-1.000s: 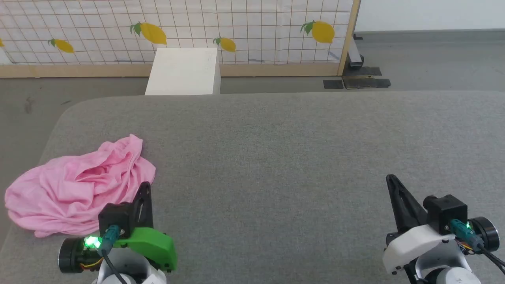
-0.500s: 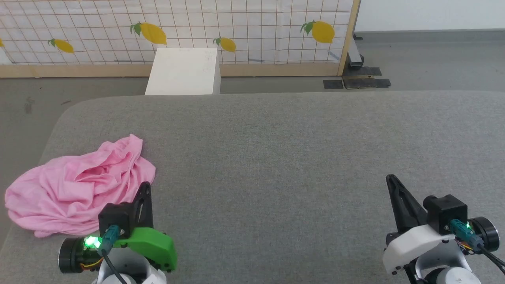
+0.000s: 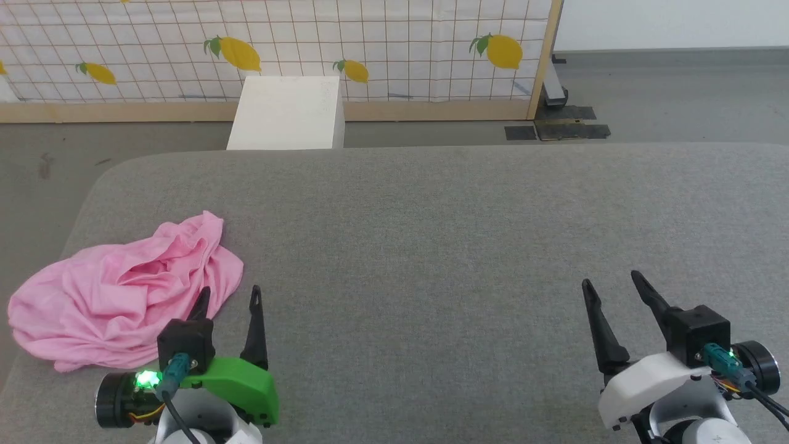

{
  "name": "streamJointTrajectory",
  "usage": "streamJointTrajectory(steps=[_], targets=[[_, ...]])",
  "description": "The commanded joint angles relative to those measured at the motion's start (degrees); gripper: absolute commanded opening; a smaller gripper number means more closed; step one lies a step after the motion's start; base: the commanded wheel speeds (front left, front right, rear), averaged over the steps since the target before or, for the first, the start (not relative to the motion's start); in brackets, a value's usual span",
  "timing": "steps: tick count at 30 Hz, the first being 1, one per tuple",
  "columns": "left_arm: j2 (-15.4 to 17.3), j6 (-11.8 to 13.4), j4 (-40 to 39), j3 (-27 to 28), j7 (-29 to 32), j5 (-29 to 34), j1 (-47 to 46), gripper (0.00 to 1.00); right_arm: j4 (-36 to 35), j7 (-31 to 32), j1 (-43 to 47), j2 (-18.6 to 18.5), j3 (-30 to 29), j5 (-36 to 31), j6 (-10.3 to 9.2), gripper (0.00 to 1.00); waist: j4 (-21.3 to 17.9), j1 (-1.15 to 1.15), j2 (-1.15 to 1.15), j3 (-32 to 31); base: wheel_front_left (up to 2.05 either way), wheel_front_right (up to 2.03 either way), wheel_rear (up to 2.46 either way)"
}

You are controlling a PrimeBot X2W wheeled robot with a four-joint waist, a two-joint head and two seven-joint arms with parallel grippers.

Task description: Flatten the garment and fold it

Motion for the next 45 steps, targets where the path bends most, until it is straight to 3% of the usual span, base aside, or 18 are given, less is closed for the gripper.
streamJointTrajectory(steps=[1, 33, 45], targets=[[0.0, -0.3, 0.4, -0.2, -0.6, -0.1, -0.3, 1.0, 0.5, -0.5, 0.0, 0.0, -0.2, 0.4, -0.01, 1.0, 0.0, 0.0, 0.03, -0.1, 0.0, 0.0, 0.0], [-0.1, -1.5, 3.5, -2.0, -4.4, -1.9, -1.9, 1.0, 4.0, -3.2, -1.0, 0.1, -2.6, 4.1, -0.03, 1.0, -0.2, 0.0, 0.13, -0.2, 0.0, 0.0, 0.0], [-0.1, -1.6, 5.0, -2.3, -5.8, -2.7, -2.7, 1.0, 3.3, -3.7, -1.1, 0.1, -3.1, 3.4, -0.04, 1.0, 2.5, 0.0, 0.17, -0.2, 0.0, 0.0, 0.0]])
